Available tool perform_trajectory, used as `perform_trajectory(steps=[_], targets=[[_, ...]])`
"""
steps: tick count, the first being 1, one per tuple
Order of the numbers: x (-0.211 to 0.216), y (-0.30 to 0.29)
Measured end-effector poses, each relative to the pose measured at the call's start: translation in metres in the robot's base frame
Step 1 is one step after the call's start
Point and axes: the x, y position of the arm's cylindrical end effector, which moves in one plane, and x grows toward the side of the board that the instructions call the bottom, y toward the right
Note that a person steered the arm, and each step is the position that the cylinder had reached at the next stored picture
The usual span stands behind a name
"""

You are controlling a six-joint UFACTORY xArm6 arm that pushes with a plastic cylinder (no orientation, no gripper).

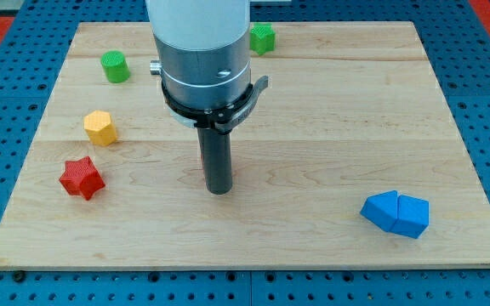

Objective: Keep blue triangle below red circle

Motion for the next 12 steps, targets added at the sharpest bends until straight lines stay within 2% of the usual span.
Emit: perform_trajectory(steps=[4,6,10,12], targets=[[0.094,0.181],[0.091,0.223],[0.046,0.214],[0.045,0.120]])
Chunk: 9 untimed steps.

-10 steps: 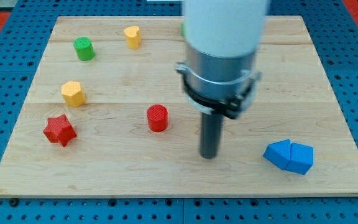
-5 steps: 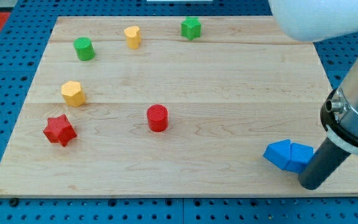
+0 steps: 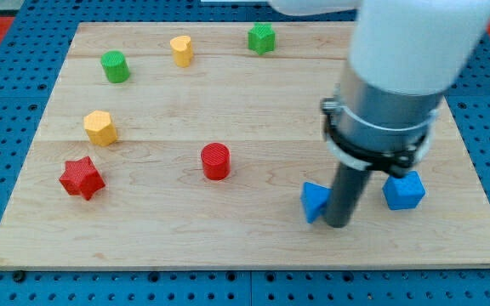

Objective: Keep blue triangle below red circle

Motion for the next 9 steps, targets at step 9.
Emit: perform_trajectory(steps=[9], targets=[[-0.034,-0.065]])
